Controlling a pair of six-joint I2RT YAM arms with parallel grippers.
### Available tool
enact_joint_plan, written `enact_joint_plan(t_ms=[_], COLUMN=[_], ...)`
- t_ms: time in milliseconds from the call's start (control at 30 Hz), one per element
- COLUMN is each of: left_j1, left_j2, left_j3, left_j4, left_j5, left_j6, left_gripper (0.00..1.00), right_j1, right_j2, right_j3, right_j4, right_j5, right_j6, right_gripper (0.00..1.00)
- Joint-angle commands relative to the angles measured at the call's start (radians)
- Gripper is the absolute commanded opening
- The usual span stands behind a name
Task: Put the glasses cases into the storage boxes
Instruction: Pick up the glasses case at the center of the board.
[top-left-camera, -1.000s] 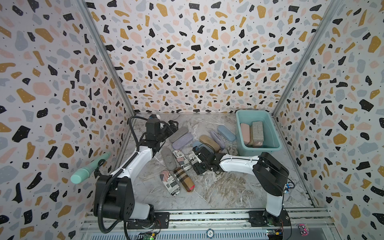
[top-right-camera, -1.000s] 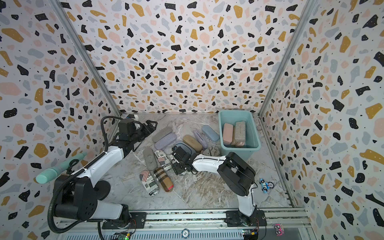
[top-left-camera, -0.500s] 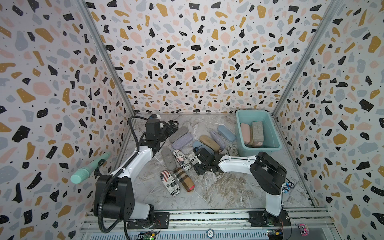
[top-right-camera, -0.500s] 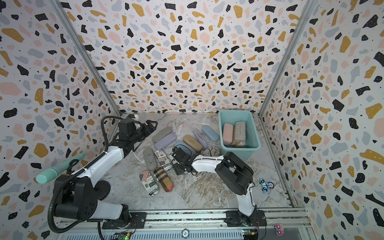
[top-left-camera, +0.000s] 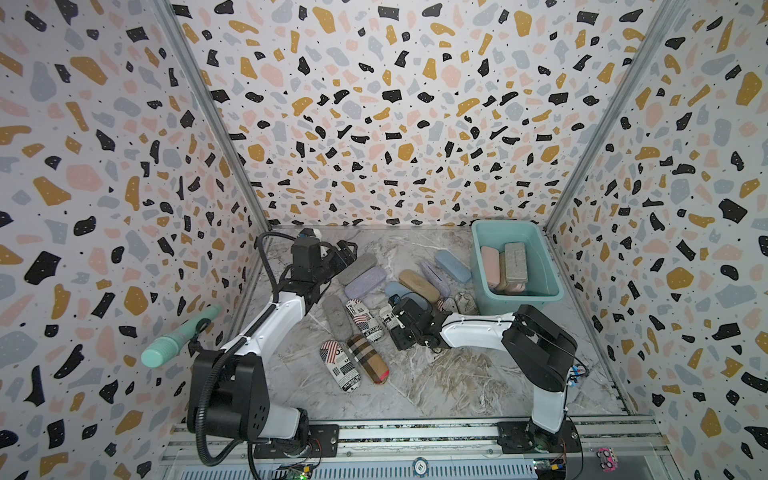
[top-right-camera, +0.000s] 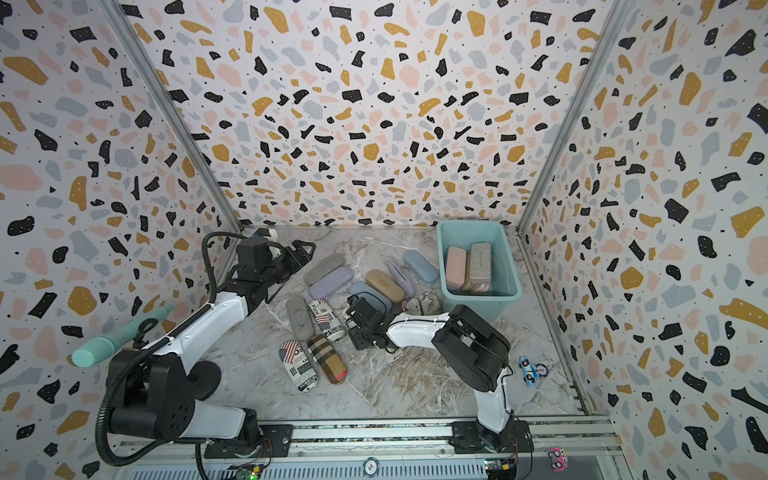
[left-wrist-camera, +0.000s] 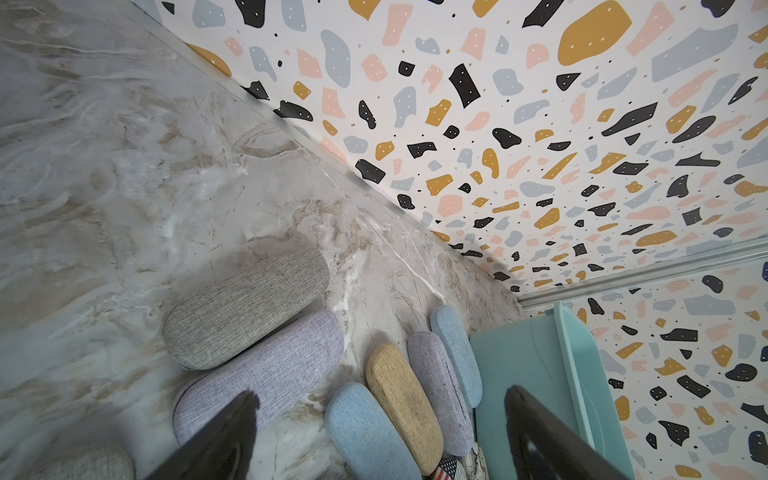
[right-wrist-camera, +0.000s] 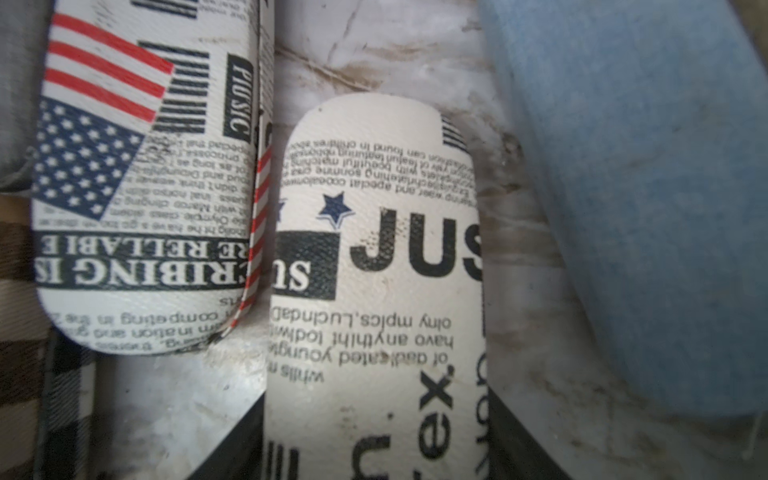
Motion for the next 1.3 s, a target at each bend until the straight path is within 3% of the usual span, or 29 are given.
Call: enact_joint_plan(t_ms=[0, 733, 1267], left_j1=[0.004, 0.004, -0.019], left_j2=[0.012, 0.009, 0.001], left_j3=[-0.009, -0.013, -0.022], left_j4=[0.038, 0.055, 0.111], left_j5=[0.011, 0.030, 0.082], left_j6=[-0.004, -0.004, -0.003], left_gripper=[0.93, 0.93, 0.92], right_j1=[0.000, -0.029, -0.213], right_j2=[-0.073, -0.218, -0.361], right_j3=[-0.005, 0.024, 0.098], right_j4=[-0.015, -0.048, -0.065], right_j5=[0.036, 0.088, 0.074], right_j6=[-0.006, -0.056, -0.136], right_gripper=[0.66, 0.66, 0.66])
